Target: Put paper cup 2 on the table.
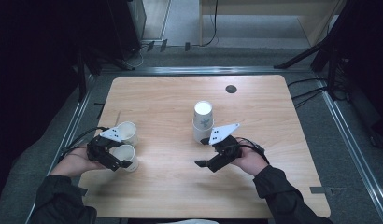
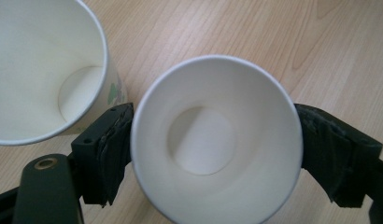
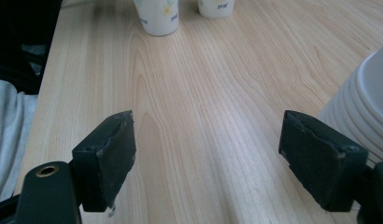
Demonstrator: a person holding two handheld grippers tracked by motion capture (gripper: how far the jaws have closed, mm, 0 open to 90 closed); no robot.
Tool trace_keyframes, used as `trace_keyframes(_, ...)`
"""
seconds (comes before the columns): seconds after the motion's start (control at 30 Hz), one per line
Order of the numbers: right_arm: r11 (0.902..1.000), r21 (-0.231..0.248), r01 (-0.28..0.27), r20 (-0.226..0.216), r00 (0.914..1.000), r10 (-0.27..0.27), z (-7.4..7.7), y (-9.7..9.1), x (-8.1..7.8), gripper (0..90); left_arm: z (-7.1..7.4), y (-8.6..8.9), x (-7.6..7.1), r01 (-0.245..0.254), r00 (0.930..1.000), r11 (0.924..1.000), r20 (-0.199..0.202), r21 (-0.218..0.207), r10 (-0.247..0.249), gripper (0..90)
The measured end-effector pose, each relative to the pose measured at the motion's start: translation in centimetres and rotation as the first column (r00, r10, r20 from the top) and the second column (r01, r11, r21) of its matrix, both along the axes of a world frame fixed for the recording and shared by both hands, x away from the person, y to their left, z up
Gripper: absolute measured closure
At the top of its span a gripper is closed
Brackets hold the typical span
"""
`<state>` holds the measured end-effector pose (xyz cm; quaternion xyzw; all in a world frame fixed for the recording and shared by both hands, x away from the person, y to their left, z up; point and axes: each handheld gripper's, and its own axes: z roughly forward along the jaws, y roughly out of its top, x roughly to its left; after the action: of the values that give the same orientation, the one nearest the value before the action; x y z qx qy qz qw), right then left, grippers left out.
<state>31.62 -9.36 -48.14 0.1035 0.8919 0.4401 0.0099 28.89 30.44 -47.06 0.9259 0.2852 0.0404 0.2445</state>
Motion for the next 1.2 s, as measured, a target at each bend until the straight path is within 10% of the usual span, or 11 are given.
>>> trace_keyframes(0.83, 1.0000, -0.005, -0.006, 0.001, 1.0000, 0.006, 0.0, 0.1, -0.2, 19.3, 3.9, 1.4, -0.5, -0.063, 0.9962, 0.9919, 0.053, -0.110, 0.069, 12.8)
trace_keyframes(1.2, 1.0000, -0.007, 0.001, 0.001, 1.0000, -0.001, -0.1, -0.2, -0.3, 19.3, 5.5, -0.5, -0.2, -0.060, 0.9937, 0.9900, 0.086, -0.128, 0.071, 13.1)
